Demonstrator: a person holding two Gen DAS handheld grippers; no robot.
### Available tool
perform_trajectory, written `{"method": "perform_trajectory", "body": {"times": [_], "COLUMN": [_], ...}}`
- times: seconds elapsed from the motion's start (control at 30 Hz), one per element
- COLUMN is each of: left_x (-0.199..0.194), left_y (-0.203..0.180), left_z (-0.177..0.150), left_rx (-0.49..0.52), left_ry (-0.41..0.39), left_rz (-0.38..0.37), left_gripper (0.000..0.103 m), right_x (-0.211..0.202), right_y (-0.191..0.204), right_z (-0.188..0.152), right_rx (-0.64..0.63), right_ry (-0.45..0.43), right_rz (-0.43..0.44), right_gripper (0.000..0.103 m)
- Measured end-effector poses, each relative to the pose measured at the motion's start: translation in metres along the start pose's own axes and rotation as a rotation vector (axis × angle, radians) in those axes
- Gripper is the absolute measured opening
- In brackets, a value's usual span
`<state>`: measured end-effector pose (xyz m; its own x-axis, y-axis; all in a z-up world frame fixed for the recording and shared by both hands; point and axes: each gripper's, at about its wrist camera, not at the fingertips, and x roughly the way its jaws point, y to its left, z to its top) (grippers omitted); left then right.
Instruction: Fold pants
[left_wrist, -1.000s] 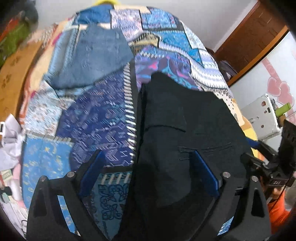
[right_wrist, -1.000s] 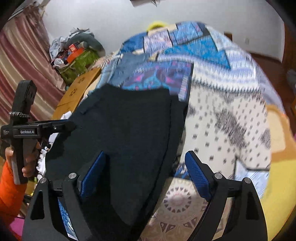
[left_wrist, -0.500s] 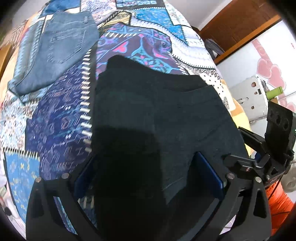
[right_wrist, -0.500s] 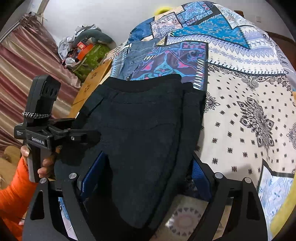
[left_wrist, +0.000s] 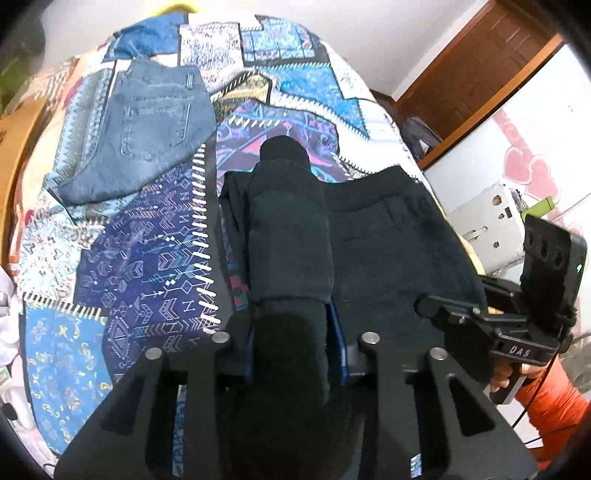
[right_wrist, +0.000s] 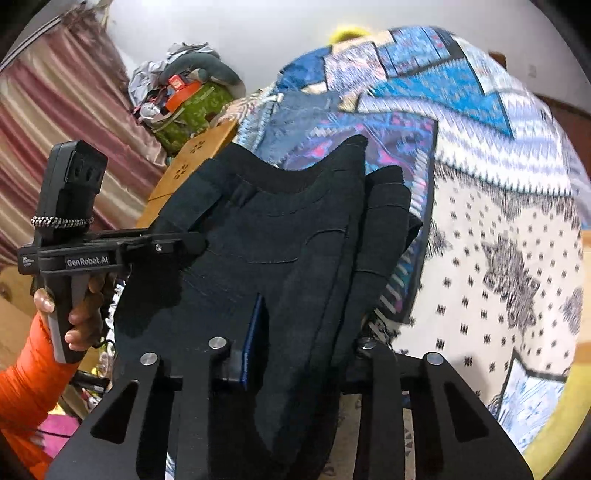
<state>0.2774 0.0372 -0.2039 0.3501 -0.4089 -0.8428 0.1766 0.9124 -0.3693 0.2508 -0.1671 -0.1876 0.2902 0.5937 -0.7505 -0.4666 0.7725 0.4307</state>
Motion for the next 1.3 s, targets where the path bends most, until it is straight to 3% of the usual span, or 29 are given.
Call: {"method": "perform_trajectory", "body": {"times": [0.37, 0.53, 0.73, 1.03, 1.3], "left_x": [-0.072, -0.116, -0.132, -0.091, -0.007], "left_y": [0.008, 0.029, 0.065, 0.136, 0.200], "left_z": [0.021, 0.050, 0.092, 0.141, 0.178], "left_rx": [0.050, 0.052, 0.028, -0.017, -0.083], "left_ry": [-0.212, -0.329, -0.386, -0.347, -0.260], "left_rz": [0.062, 0.107, 0.160, 0.222, 0.259], "left_gripper": [0.027, 0.027, 0.027, 0.026, 0.026], "right_x": [-0.015, -0.008, 0.016, 0.103, 0.186], "right_y": [0.048, 0.070, 0.083, 0.077, 0.042], "right_z": [0.059, 0.102, 0.151, 0.207, 0.234], "right_rx": [-0.145, -0.205, -0.233, -0.229, -0.183], "right_ry": [-0.128, -0.204, -0.255, -0.228, -0.138], "right_rz": [-0.017, 0.007, 0.033, 0.048, 0.018], "right_gripper": [0.023, 0.022, 0.022, 0.022, 0.022]}}
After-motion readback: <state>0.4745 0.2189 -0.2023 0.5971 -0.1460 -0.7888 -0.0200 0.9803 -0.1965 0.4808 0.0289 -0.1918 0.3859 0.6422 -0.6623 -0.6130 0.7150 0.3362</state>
